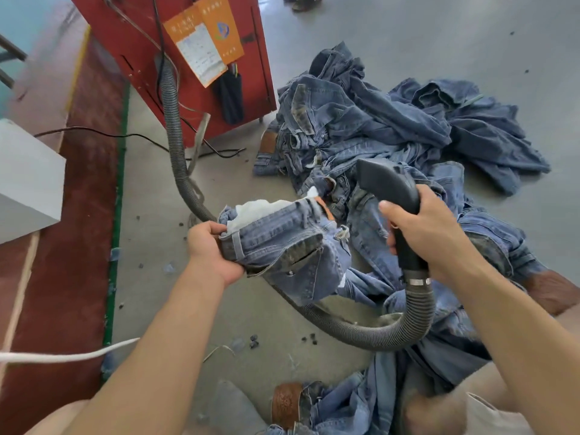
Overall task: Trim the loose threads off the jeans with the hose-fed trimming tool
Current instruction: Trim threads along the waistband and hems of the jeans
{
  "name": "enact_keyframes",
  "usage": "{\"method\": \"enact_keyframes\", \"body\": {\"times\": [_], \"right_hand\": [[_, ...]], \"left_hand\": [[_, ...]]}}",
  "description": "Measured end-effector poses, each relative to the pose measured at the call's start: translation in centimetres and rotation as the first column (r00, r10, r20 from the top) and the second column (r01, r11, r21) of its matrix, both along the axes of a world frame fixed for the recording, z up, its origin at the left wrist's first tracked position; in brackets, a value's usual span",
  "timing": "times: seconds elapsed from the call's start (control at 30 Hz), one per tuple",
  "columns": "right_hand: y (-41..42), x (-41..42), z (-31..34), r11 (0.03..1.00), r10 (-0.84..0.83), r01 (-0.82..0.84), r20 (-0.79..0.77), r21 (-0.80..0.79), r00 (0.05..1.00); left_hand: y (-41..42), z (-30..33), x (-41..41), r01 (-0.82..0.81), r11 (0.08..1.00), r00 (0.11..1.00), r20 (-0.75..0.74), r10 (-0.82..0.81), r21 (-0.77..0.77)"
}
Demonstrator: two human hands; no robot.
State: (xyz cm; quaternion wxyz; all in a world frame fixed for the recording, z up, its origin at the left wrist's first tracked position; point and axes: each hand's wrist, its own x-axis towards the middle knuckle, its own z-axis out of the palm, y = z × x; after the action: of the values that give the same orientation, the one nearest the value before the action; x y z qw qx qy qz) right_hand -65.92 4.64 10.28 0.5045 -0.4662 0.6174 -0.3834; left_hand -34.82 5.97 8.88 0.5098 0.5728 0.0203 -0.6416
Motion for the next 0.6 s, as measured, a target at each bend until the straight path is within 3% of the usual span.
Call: {"method": "enact_keyframes", "body": {"times": [0.2, 0.33, 0.43, 0.53, 0.6], "right_hand": [[0.1, -0.8, -1.1, 0.980, 0.024, -0.012, -0.055, 0.197, 0.998], [0.9, 0.2, -2.7, 0.930, 0.038, -0.009, -0.072, 0.367, 0.997], [1.3, 1.3, -3.5, 0.882, 0.120, -0.100, -0.016, 0.461, 0.993], [1.1, 3.0, -3.9, 0.892, 0.123, -0.154, 0.100, 0.426, 0.987], [0.5, 3.6, -3.7, 0.953, 0.018, -0.059, 0.139, 0.296, 0.990]], "left_hand": [[0.1, -1.0, 0.6, -0.085, 0.988, 0.996, 0.030, 0.082, 0.126], [0.0, -1.1, 0.7, -0.119, 0.984, 0.993, 0.013, 0.118, 0.136], [-0.1, -1.0, 0.3, -0.101, 0.986, 0.995, 0.002, 0.102, 0.131], [0.4, -1.0, 0.1, -0.010, 0.991, 1.000, 0.006, 0.009, 0.133], [0.5, -0.8, 0.2, 0.036, 0.991, 0.999, 0.025, -0.039, 0.127]]}}
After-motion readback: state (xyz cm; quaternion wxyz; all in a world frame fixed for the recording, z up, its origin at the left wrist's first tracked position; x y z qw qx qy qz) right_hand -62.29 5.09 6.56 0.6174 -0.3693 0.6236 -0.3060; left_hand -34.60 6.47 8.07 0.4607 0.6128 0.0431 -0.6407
